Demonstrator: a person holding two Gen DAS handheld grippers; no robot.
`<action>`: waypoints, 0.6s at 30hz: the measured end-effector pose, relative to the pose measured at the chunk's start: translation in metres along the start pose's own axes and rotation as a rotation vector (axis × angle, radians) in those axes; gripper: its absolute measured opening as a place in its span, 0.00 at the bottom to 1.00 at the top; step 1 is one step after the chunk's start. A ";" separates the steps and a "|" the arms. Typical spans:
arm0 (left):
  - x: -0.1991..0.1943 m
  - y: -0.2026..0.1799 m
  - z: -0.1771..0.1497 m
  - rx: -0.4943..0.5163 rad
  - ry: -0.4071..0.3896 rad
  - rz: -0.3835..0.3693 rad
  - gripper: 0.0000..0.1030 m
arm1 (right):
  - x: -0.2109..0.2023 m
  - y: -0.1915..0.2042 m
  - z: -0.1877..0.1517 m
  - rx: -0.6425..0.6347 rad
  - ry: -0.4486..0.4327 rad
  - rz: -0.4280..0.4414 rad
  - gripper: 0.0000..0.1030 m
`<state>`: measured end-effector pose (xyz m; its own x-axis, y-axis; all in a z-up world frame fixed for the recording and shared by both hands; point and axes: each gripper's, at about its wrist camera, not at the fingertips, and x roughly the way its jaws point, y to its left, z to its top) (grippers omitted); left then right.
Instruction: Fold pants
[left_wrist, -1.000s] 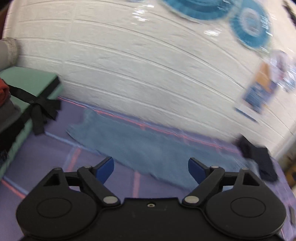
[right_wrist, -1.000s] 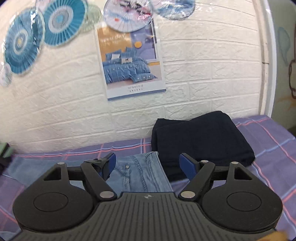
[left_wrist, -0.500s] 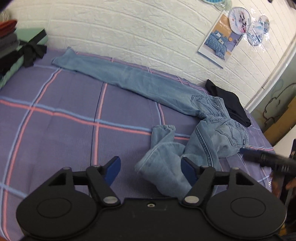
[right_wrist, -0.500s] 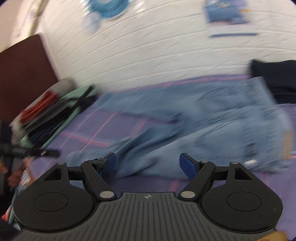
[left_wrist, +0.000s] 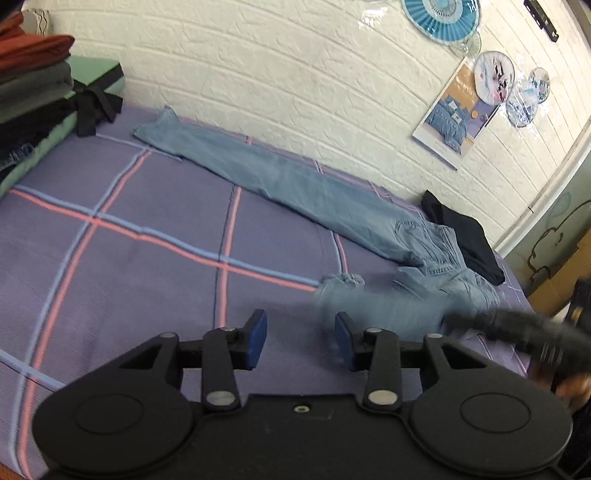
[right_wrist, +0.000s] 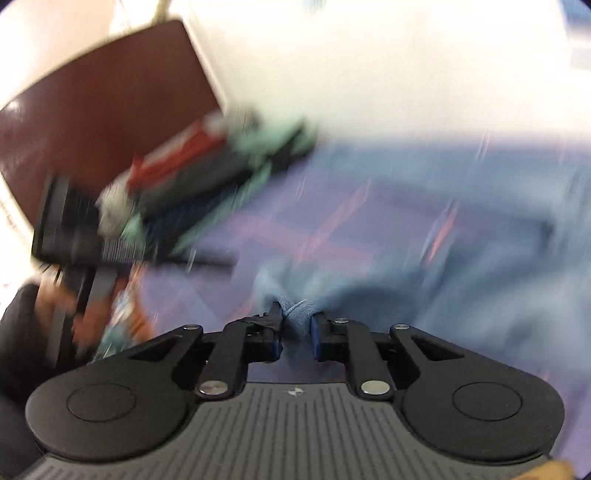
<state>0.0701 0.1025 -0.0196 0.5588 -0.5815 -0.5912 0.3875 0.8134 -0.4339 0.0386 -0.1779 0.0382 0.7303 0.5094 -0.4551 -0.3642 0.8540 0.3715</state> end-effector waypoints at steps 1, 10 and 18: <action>0.001 -0.001 0.001 0.003 -0.006 -0.002 1.00 | -0.001 -0.006 0.013 0.004 -0.037 -0.024 0.24; 0.055 -0.038 0.000 0.205 -0.074 0.013 1.00 | 0.021 -0.051 0.055 0.088 -0.085 -0.128 0.24; 0.123 -0.034 0.003 0.248 -0.050 0.020 1.00 | 0.020 -0.073 0.051 0.144 -0.087 -0.178 0.24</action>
<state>0.1279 0.0036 -0.0762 0.6016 -0.5687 -0.5610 0.5401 0.8070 -0.2388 0.1099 -0.2351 0.0435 0.8252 0.3355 -0.4545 -0.1437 0.9027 0.4055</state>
